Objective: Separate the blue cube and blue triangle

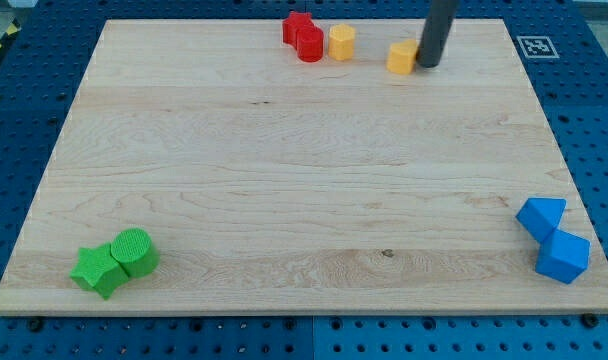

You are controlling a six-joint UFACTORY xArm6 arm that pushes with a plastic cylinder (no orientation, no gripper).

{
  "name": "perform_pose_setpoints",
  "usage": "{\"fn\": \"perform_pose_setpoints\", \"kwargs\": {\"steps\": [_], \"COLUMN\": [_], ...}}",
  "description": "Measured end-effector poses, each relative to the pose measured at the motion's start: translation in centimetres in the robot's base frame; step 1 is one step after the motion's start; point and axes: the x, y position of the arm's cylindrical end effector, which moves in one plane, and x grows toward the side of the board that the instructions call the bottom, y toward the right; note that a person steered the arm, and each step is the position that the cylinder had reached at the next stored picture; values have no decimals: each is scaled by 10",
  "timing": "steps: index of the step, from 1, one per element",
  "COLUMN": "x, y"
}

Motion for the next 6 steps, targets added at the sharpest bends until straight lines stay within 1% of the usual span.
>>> {"fn": "perform_pose_setpoints", "kwargs": {"steps": [2, 3, 4, 5, 6], "x": [-9, -14, -13, 21, 71], "y": [-77, -86, -60, -14, 37]}}
